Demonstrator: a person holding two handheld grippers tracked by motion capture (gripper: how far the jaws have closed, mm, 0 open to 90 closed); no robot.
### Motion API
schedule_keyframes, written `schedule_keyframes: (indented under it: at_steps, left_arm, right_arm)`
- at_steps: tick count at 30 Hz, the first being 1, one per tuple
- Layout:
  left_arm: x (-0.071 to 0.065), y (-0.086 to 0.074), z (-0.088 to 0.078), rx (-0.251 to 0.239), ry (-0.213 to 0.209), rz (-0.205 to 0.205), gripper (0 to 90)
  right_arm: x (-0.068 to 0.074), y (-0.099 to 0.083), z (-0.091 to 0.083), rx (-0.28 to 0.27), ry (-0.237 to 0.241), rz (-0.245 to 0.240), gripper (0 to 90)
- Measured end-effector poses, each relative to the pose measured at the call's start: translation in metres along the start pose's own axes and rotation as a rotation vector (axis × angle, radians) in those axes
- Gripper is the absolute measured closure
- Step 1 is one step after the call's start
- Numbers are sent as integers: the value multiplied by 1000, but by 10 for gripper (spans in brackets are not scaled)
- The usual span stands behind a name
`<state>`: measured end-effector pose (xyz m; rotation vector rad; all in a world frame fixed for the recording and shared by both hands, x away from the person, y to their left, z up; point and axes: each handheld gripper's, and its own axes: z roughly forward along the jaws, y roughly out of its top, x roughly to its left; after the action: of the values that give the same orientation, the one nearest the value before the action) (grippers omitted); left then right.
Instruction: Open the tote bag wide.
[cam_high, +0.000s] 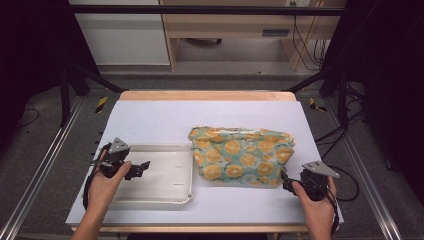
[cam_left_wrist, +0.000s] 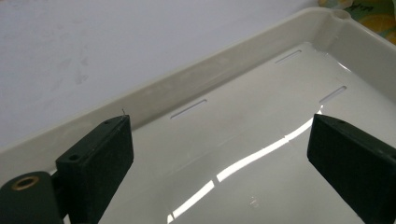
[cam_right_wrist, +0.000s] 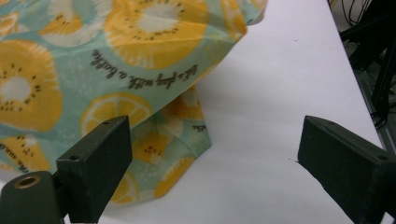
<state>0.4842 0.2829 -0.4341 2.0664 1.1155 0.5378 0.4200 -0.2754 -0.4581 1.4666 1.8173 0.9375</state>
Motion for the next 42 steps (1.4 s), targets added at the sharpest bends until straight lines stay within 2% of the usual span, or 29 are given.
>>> schedule_keyframes:
  at_steps: [2, 7, 11, 12, 14, 15, 17, 18, 19, 21, 22, 24, 26, 27, 28, 29, 32, 33, 34, 35, 36, 37, 39, 40, 41, 42]
  left_arm:
    - [0, 1, -1, -5, 1, 0, 72]
    - [-3, 4, -1, -13, 7, 11, 74]
    - [-8, 5, -2, -26, 11, 33, 74]
    - [-9, 4, -3, -27, 5, 34, 74]
    - [-10, 3, -3, -22, 4, 37, 74]
    - [-11, 2, -3, -28, 1, 28, 75]
    - [-11, 1, -3, -18, 0, 40, 75]
    - [-10, 2, -4, -25, 2, 38, 76]
    - [-10, 2, -4, -25, 2, 38, 76]
    - [-10, 2, -4, -39, 1, 25, 76]
    - [-10, 2, -4, -37, -2, 25, 76]
    - [-9, 1, -4, -29, -7, 33, 76]
    - [-10, 1, -3, -29, -13, 28, 76]
    - [-10, 1, -3, -28, -16, 27, 76]
    - [-11, 1, -4, -29, -17, 27, 76]
    - [-11, 1, -5, -26, -19, 28, 76]
    - [-14, 3, -7, -32, -29, 34, 76]
    - [-14, 3, -7, -32, -29, 34, 76]
    - [-16, 4, -7, -38, -35, 34, 76]
    - [-17, 5, -7, -32, -43, 48, 76]
    - [-19, 6, -7, -34, -48, 55, 76]
    - [-20, 7, -8, -35, -52, 60, 80]
    - [-23, 9, -9, -39, -61, 63, 80]
    - [-26, 11, -10, -42, -82, 68, 80]
    - [-26, 11, -10, -42, -82, 68, 81]
    - [-30, 14, -11, -45, -93, 87, 81]
  right_arm:
    - [3, 0, 0, -1, 3, -18, 103]
    - [4, 0, -2, -1, 3, -22, 126]
    - [4, 9, -11, -28, -3, -33, 177]
    - [4, 19, -16, -37, 0, -54, 212]
    - [5, 26, -19, -42, 9, -68, 237]
    - [5, 33, -21, -43, 23, -88, 262]
    - [6, 49, -26, -45, 44, -145, 274]
    - [6, 68, -28, -31, 68, -190, 269]
    - [6, 68, -28, -31, 68, -190, 269]
    - [5, 88, -25, -3, 95, -230, 272]
    - [5, 107, -19, 21, 102, -267, 272]
    - [5, 114, -15, 32, 111, -281, 270]
    - [8, 136, 10, 112, 145, -341, 262]
    - [8, 136, 10, 112, 145, -341, 262]
    - [12, 141, 31, 170, 173, -366, 257]
    - [12, 141, 31, 170, 173, -366, 257]
    - [21, 141, 65, 257, 179, -415, 236]
    - [21, 141, 65, 257, 179, -415, 236]
    - [24, 140, 79, 290, 169, -438, 247]
    - [24, 140, 79, 290, 169, -438, 247]
    - [24, 140, 84, 300, 162, -443, 308]
    - [24, 139, 89, 308, 163, -449, 456]
    - [25, 138, 91, 307, 158, -472, 679]
    - [25, 139, 89, 290, 168, -471, 736]
    - [25, 139, 89, 290, 168, -471, 736]
    - [26, 141, 86, 265, 174, -470, 780]
